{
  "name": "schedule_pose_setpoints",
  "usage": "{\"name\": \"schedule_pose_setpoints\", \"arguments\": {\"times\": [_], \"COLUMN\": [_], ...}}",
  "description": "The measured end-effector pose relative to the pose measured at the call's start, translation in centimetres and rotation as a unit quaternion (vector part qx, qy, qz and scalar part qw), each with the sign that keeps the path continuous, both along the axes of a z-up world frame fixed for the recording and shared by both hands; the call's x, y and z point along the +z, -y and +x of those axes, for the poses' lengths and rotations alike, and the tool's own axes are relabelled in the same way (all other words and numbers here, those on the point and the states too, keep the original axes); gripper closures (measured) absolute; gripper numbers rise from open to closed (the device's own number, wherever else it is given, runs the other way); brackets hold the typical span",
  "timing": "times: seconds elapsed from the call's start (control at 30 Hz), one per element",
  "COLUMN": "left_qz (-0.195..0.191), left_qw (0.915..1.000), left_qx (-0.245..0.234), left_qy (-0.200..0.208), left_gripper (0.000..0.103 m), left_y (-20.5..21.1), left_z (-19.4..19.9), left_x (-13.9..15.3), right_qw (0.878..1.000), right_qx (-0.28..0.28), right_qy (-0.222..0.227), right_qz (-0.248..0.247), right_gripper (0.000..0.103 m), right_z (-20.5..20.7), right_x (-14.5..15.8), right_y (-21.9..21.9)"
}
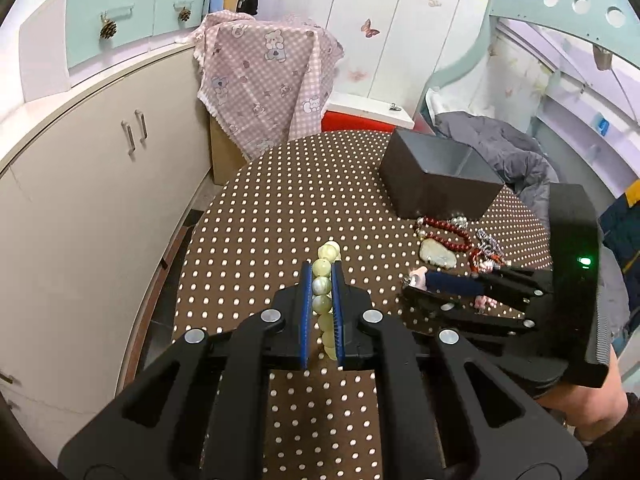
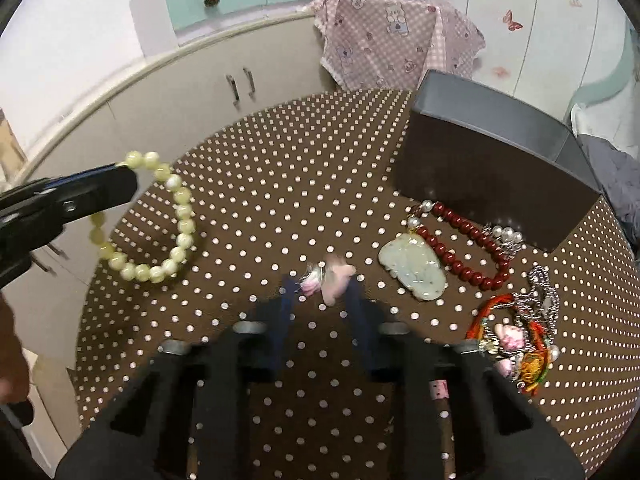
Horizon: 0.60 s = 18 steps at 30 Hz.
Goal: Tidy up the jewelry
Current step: 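Carry the bracelet and charm into the gray box while both tools open to release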
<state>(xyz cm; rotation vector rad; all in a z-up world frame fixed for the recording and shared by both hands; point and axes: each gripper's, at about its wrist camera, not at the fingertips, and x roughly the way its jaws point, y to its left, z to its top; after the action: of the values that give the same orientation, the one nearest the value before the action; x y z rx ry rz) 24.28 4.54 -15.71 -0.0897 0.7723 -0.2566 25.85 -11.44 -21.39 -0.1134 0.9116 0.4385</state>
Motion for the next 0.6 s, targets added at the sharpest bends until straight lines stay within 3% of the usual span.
{"name": "schedule_pose_setpoints", "arguments": {"times": [0.23,0.3,0.37,0.4,0.53,0.6], "left_qz": [0.000,0.000,0.001,0.003,0.005,0.006], "left_qw": [0.9998,0.9998,0.9998,0.9999,0.9999,0.9999], "left_qx": [-0.012,-0.010,-0.010,-0.010,-0.005,-0.001], "left_qy": [0.016,0.016,0.015,0.013,0.009,0.009], "left_gripper": [0.093,0.093,0.093,0.093,0.094,0.094], "left_y": [1.3,1.4,1.5,1.5,1.3,1.1], "left_z": [0.7,0.7,0.5,0.5,0.4,0.4], "left_x": [1.1,1.1,0.9,0.8,0.7,0.8], "right_qw": [1.000,1.000,1.000,1.000,0.999,0.999], "right_qx": [0.003,-0.005,-0.004,-0.003,0.009,0.016], "right_qy": [0.006,0.000,0.009,0.019,0.028,0.027], "right_qz": [0.014,0.017,0.022,0.022,0.024,0.011], "right_gripper": [0.101,0.089,0.050,0.045,0.045,0.052], "right_z": [-0.8,-0.5,0.1,0.4,3.0,4.3], "right_x": [2.0,1.8,1.8,1.9,2.0,1.4], "right_y": [2.4,2.5,2.1,1.6,-0.6,-1.6]}}
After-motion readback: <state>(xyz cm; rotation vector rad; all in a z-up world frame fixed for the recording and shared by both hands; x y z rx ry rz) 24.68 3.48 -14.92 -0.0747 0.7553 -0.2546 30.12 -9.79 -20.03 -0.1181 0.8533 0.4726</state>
